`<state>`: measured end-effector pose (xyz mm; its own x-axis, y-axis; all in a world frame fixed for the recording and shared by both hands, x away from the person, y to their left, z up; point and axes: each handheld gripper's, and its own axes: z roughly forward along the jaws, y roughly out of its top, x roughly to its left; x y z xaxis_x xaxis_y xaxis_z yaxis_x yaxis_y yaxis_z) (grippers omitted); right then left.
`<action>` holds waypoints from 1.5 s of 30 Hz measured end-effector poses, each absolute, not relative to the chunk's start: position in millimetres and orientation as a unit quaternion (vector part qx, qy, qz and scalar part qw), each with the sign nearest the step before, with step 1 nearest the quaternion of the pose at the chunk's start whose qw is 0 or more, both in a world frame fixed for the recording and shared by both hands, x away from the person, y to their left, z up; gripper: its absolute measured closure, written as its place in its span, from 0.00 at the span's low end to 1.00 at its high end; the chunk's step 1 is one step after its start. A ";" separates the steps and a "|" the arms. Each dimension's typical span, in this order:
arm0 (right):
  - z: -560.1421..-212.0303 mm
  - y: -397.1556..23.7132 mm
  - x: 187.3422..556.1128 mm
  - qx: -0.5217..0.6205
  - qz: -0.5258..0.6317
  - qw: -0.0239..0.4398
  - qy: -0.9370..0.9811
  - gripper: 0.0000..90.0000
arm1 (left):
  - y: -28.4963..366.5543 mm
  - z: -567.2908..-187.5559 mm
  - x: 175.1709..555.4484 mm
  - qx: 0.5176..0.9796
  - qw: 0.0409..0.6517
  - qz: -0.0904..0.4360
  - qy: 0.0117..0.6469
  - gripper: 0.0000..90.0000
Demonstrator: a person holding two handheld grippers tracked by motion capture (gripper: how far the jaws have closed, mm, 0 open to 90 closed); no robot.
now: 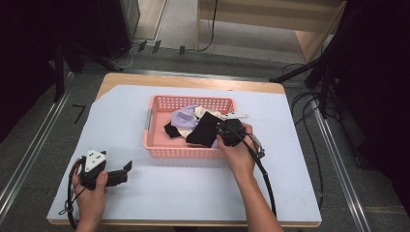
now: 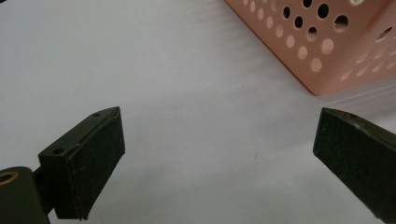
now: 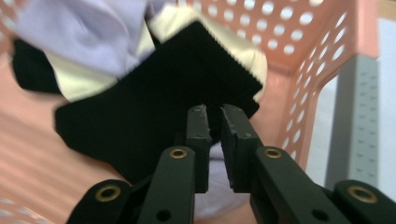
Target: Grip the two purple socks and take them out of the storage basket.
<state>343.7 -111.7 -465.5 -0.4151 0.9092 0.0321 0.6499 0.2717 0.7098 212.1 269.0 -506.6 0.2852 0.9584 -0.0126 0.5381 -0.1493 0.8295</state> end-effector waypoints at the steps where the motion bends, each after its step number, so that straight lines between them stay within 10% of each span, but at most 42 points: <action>1: -466.7 -109.6 345.3 0.504 0.319 0.193 0.779 0.92 | 269.0 -506.6 212.2 0.707 0.379 0.277 0.529 0.03; 16: -482.0 -80.6 364.2 0.494 0.159 0.157 0.840 0.74 | 267.0 -506.8 212.3 0.710 0.376 0.278 0.526 0.03; 23: -482.2 -82.5 368.1 0.509 0.167 0.108 0.837 1.00 | 267.1 -506.8 212.5 0.710 0.377 0.276 0.527 0.03; 38: -444.1 -123.5 343.5 0.483 0.480 0.134 0.720 1.00 | 266.9 -506.8 212.6 0.712 0.374 0.279 0.525 0.03; 45: -435.3 -127.2 339.5 0.485 0.455 0.163 0.728 1.00 | 266.8 -506.7 212.4 0.712 0.374 0.279 0.525 0.03</action>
